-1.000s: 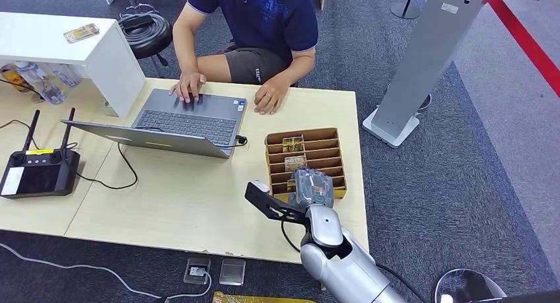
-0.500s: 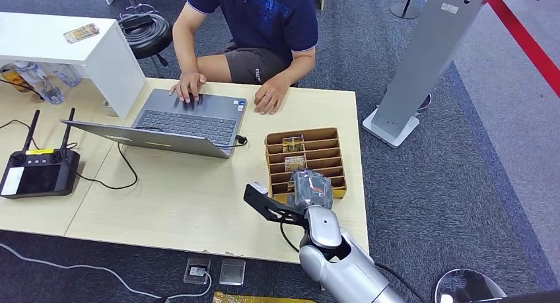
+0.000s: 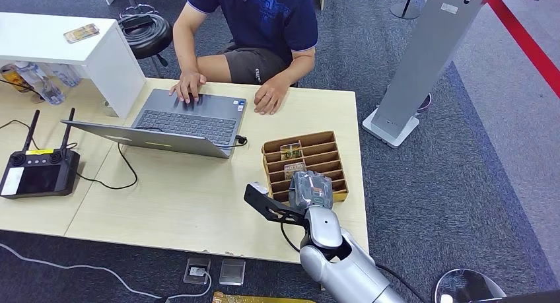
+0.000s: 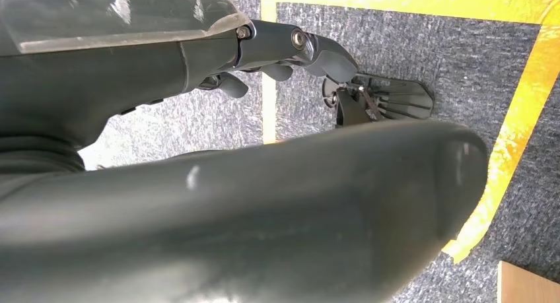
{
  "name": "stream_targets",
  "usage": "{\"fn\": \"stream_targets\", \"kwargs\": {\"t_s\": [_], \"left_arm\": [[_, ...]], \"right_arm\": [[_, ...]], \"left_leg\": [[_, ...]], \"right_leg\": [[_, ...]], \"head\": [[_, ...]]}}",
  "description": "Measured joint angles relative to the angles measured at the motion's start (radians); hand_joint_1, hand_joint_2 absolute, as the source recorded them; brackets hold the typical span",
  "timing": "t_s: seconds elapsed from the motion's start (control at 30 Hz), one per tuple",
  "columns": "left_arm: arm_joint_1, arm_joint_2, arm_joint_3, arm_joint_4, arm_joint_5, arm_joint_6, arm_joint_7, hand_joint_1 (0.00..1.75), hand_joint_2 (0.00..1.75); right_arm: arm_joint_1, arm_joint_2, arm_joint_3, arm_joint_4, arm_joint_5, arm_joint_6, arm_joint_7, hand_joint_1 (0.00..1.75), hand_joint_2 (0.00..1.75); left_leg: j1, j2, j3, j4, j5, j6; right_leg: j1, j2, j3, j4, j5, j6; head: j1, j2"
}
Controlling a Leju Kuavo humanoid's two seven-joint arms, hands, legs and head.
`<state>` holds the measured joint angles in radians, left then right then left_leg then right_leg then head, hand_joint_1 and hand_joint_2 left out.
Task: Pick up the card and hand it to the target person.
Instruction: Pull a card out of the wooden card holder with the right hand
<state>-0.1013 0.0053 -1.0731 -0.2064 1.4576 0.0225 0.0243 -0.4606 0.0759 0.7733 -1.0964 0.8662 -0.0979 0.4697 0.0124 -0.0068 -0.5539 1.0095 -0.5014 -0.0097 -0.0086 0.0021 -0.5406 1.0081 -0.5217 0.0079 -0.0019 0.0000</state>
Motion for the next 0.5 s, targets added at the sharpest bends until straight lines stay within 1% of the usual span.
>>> {"fn": "stream_targets", "kwargs": {"t_s": [0.5], "left_arm": [[0.0,0.0,0.0,0.0,-0.011,0.009,0.001,0.0,0.0]], "right_arm": [[0.001,-0.008,0.001,-0.003,0.0,-0.007,-0.001,1.34,1.75]], "left_leg": [[0.0,0.0,0.001,0.0,0.0,0.0]], "right_leg": [[0.0,0.0,0.001,0.0,0.0,0.0]], "head": [[0.0,0.0]]}}
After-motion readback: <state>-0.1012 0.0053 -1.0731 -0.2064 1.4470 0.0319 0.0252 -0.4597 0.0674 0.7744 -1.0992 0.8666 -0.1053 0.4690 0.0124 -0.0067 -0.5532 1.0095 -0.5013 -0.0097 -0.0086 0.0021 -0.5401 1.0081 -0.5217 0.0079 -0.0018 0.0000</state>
